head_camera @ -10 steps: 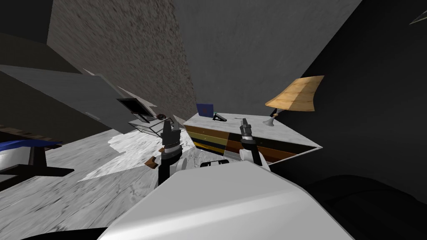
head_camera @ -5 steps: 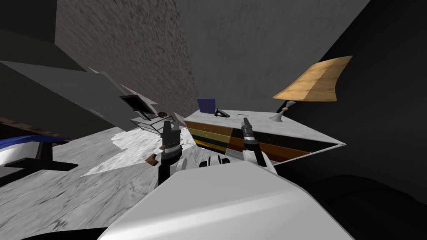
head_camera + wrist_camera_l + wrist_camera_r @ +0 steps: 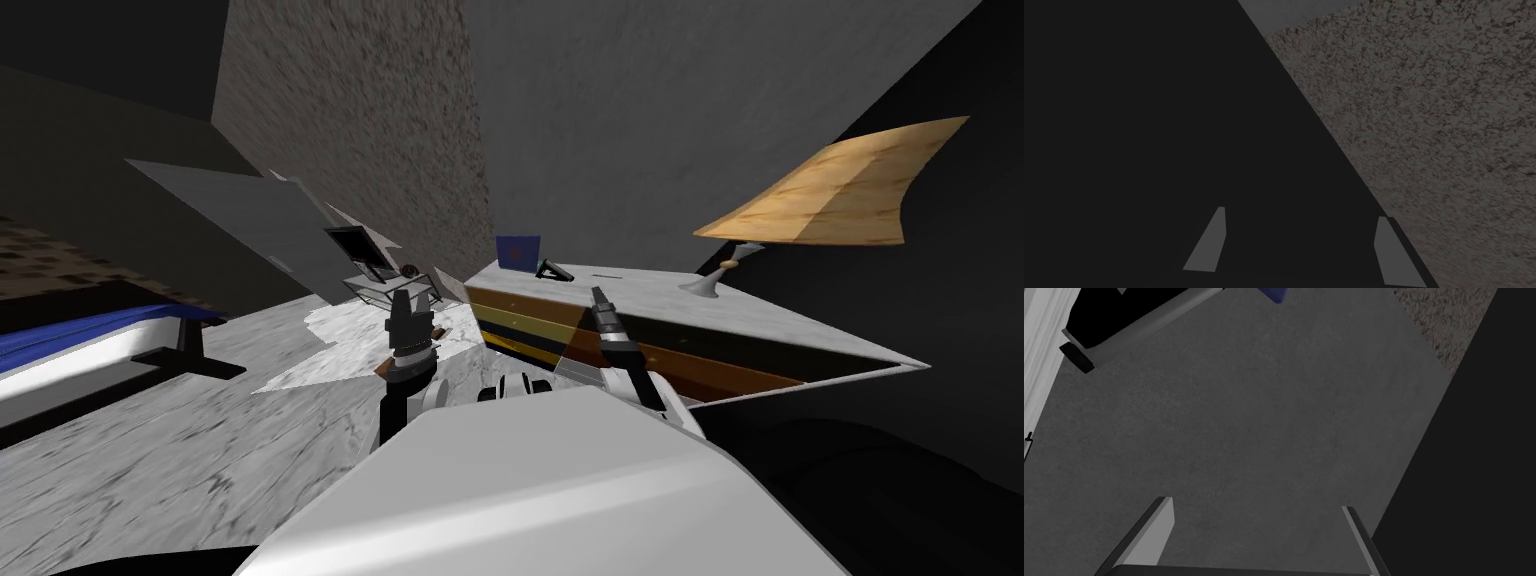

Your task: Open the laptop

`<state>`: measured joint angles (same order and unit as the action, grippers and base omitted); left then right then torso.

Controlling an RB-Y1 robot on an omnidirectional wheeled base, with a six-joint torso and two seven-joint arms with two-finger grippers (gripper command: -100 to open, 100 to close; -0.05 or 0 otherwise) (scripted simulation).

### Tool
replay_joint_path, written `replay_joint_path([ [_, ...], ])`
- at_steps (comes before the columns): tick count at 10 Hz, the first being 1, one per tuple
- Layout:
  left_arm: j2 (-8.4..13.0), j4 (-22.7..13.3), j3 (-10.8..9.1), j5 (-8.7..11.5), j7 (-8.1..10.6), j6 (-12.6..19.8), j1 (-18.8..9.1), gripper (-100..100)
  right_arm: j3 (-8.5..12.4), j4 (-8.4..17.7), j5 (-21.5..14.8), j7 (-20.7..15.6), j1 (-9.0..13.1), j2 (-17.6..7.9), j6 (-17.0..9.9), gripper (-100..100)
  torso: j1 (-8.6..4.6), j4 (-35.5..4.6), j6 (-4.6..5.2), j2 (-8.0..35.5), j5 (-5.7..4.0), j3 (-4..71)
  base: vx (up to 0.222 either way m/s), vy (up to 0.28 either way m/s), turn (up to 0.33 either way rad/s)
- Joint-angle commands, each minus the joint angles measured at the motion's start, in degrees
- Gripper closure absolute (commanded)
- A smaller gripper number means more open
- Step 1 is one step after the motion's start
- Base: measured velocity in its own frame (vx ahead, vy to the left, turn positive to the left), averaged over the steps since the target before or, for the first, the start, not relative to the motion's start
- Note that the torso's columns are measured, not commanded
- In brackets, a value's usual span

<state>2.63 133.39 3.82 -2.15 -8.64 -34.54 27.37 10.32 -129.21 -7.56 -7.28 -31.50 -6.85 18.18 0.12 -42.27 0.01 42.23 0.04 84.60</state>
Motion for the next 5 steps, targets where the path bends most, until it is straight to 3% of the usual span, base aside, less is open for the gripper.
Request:
replay_joint_path([
  [1, 0.0, 0.0, -0.01, 0.0, 0.00, 0.0, 0.0, 0, 3.5, -0.1, -1.2, 0.8, -2.1, -0.9, -1.4, -100, -0.39, 0.0, 0.00, 0.1, -0.10, 0.0, 0.007, 0.171, 0.133],
  [2, 0.0, 0.0, -0.01, 0.0, 0.00, 0.0, 0.0, 0, 5.3, -0.5, -2.2, 1.2, -3.6, -1.2, -2.6, -100, -0.35, 0.0, -0.01, 0.1, -0.12, -0.1, 0.027, 0.236, 0.173],
  [3, 0.0, 0.0, -0.01, 0.0, 0.00, 0.0, 0.0, 0, 5.6, -0.5, -2.2, 1.2, -3.6, -1.2, -2.6, -100, -0.03, 0.0, -0.01, 0.0, -0.03, 0.0, 0.035, 0.175, 0.051],
  [5, 0.0, 0.0, -0.01, 0.0, 0.00, 0.0, 0.0, 0, 9.4, -1.4, -4.3, 2.0, -7.1, -1.6, -5.1, -100, -0.21, 0.0, -0.02, 0.0, -0.07, 0.0, 0.049, 0.197, 0.167],
])
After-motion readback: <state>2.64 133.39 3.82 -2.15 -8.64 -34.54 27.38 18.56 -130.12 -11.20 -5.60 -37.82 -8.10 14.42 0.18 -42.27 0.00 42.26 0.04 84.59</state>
